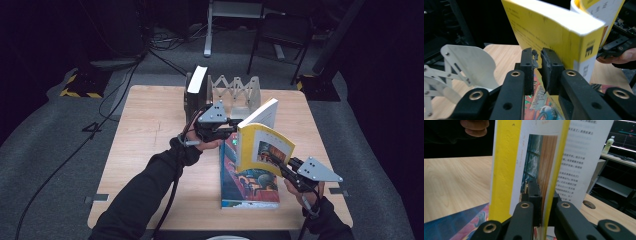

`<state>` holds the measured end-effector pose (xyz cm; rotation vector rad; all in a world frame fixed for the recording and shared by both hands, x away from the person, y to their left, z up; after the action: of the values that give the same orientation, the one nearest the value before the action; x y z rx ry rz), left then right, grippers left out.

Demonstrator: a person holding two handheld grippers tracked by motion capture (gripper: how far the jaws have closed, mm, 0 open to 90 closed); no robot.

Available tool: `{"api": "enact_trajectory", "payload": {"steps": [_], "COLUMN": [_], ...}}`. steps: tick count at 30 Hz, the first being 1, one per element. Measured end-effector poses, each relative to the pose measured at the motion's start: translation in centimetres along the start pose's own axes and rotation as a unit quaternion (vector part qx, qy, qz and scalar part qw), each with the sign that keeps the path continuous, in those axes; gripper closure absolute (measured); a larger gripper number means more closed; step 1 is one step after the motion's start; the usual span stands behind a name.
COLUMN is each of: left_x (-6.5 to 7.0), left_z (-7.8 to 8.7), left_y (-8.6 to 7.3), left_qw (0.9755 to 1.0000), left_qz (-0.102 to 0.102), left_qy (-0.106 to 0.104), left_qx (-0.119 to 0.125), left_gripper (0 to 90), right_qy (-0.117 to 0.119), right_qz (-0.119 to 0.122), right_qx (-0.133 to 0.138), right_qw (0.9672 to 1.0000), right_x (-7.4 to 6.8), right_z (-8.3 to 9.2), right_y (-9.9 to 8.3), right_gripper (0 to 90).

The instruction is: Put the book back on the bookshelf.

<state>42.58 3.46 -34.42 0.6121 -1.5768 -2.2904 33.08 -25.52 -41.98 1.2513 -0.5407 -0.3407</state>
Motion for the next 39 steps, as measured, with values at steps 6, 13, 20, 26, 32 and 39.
{"api": "enact_trajectory", "payload": {"steps": [6, 13, 20, 26, 32, 39], "left_x": [1.2, 1.9, 2.7, 3.5, 4.0, 5.2], "left_z": [-0.2, -0.5, -0.9, -0.6, -0.8, -1.2], "left_y": [-1.1, -3.3, -5.2, -6.8, -8.6, -10.0], "left_qw": [0.9997, 0.9996, 0.9995, 0.9988, 0.9973, 0.9944], "left_qz": [0.016, 0.028, 0.019, 0.011, 0.019, 0.006], "left_qy": [0.004, 0.004, 0.02, 0.019, 0.007, -0.017], "left_qx": [0.016, 0.008, -0.015, -0.043, -0.071, -0.104], "left_gripper": [74.0, 69.8, 66.1, 65.0, 64.3, 59.3], "right_qy": [0.01, 0.012, 0.016, 0.02, 0.02, 0.02], "right_qz": [0.001, 0.007, 0.011, 0.014, 0.014, 0.016], "right_qx": [-0.005, -0.014, -0.018, -0.02, -0.022, -0.021], "right_qw": [0.9999, 0.9998, 0.9997, 0.9995, 0.9995, 0.9994], "right_x": [-0.2, -0.3, -0.4, -0.4, -0.5, -0.6], "right_z": [0.7, 1.0, 1.1, 1.3, 1.4, 1.4], "right_y": [-0.5, -0.6, -0.6, -0.6, -0.6, -0.6], "right_gripper": [87.2, 87.2, 87.2, 87.2, 87.1, 87.1]}}
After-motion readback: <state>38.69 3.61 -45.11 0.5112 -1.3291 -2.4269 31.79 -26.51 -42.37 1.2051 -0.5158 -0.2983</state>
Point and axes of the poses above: each handheld gripper's, and its own axes: z roughly backward along the jaws, y roughly out of its top, x roughly to its right, the point moved 1 cm from there along -z, roughly forward along the jaws, and after that the axes turned 12 degrees about y, right-handed, at the moved point
